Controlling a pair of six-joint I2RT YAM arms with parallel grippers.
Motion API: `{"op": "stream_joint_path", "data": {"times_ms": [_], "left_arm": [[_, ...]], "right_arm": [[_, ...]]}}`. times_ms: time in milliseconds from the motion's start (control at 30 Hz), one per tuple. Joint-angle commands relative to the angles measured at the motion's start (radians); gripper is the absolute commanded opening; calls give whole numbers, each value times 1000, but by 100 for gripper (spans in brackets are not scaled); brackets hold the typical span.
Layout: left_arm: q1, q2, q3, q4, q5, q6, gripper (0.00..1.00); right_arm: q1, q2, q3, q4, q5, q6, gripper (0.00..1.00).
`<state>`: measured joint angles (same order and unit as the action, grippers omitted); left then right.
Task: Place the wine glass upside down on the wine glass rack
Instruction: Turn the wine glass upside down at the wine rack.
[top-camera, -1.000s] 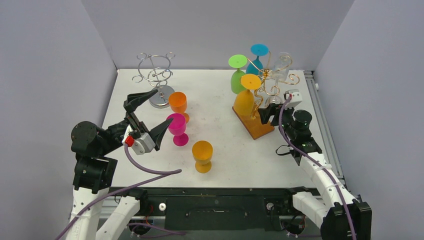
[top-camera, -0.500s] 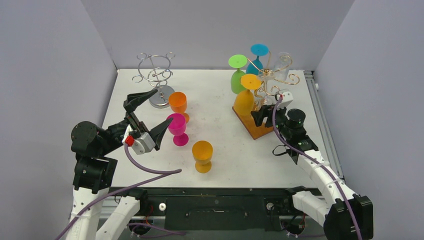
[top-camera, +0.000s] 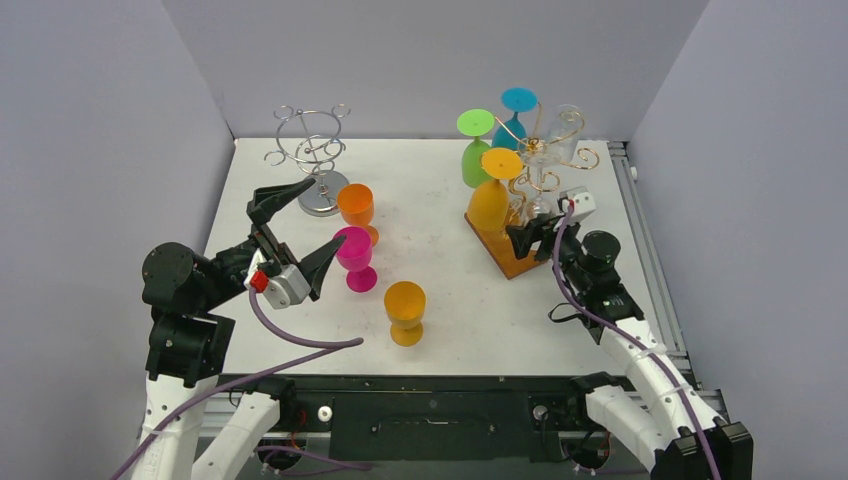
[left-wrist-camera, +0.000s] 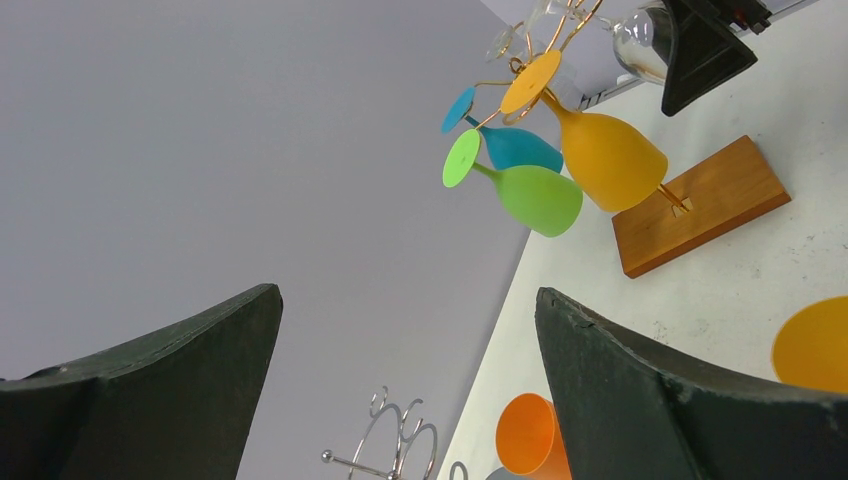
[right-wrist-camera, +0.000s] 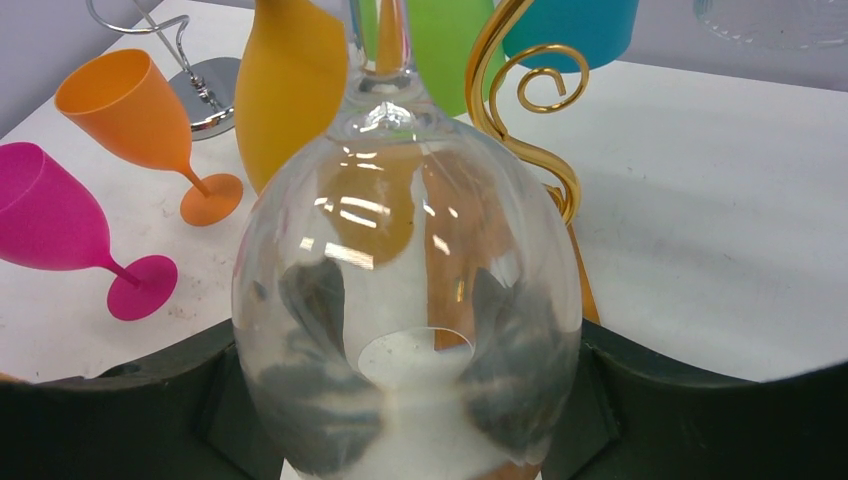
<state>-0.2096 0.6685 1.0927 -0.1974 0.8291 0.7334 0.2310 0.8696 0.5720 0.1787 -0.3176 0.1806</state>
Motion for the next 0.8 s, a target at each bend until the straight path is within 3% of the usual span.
{"op": "stream_joint_path", "data": {"times_ms": [0, 233, 500, 767], "left_arm": [[-1, -1, 9, 29, -8, -14, 96], [-2, 0, 13, 27, -8, -21, 96], [-2, -9, 8, 20, -13, -19, 96], [-2, -6, 5, 18, -13, -14, 96]], "right_arm": [[5, -57, -24, 94, 19, 11, 0], [-2, -116, -81, 128, 88, 63, 0], [-6, -78, -132, 196, 120, 124, 0], [0, -34, -181, 255, 164, 147, 18]]}}
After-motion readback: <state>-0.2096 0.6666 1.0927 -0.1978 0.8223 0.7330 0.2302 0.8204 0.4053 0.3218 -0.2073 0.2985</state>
